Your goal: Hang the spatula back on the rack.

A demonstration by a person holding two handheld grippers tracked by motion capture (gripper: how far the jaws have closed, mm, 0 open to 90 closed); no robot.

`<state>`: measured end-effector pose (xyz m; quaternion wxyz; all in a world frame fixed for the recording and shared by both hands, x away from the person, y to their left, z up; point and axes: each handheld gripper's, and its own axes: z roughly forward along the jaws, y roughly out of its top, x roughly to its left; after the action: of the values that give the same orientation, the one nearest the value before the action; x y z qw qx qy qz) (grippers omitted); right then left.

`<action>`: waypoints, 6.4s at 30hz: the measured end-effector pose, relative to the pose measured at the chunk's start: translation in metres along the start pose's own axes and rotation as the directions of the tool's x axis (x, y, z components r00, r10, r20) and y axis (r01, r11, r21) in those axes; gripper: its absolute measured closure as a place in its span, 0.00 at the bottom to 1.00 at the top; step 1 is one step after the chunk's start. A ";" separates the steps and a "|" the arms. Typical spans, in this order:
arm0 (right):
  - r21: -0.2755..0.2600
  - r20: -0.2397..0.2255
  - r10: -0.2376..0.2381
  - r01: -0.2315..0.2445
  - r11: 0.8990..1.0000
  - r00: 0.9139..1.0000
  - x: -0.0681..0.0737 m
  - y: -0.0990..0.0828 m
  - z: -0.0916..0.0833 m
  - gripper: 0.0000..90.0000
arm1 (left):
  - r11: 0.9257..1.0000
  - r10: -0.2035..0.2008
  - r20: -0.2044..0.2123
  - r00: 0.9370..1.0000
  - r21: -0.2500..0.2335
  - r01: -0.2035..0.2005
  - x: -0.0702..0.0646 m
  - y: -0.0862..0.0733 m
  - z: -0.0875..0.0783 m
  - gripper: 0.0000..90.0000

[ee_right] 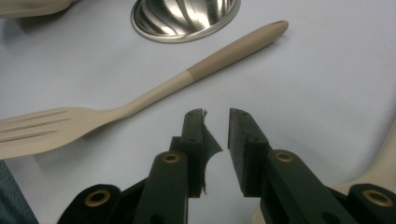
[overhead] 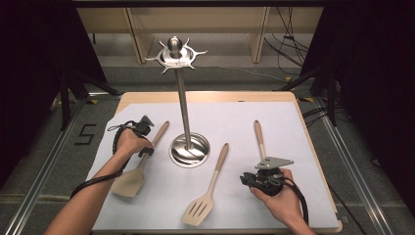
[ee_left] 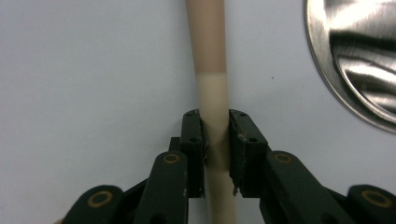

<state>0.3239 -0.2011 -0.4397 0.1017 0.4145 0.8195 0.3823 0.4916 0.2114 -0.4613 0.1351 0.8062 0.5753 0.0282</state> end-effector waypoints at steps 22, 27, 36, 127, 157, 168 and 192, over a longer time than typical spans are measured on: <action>-0.011 0.006 -0.004 0.004 1.000 1.000 0.000 0.000 0.000 0.85 | 0.915 0.085 0.055 0.995 -0.399 -0.056 0.003 -0.058 -0.062 0.87; -0.032 0.016 -0.051 0.052 0.998 0.999 -0.003 0.001 0.001 0.85 | 0.854 0.115 0.036 0.993 -0.514 -0.080 -0.004 -0.082 -0.080 0.87; -0.032 0.012 -0.030 0.031 0.999 0.999 0.000 0.001 -0.001 0.85 | 0.777 0.137 0.040 0.990 -0.624 -0.082 -0.014 -0.107 -0.101 0.87; -0.046 0.018 -0.033 0.034 0.998 0.999 0.003 0.002 -0.003 0.85 | 0.507 0.266 -0.022 0.964 -0.847 -0.159 -0.111 -0.103 -0.173 0.87; -0.043 0.015 -0.045 0.046 0.998 0.999 0.003 0.002 -0.002 0.86 | 0.523 0.255 -0.038 0.966 -0.835 -0.171 -0.112 -0.090 -0.171 0.87; -0.042 0.017 -0.049 0.049 0.998 0.999 0.002 0.002 -0.002 0.86 | 0.526 0.239 -0.049 0.970 -0.833 -0.172 -0.107 -0.082 -0.168 0.87; -0.045 0.020 -0.052 0.053 0.998 0.998 0.002 0.001 -0.002 0.86 | 0.537 0.222 -0.049 0.974 -0.828 -0.164 -0.100 -0.069 -0.160 0.86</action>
<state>0.3223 -0.2002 -0.4375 0.1289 0.3939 0.8202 0.3944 0.3621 0.1686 -0.3134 0.5107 0.7072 0.3978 0.2844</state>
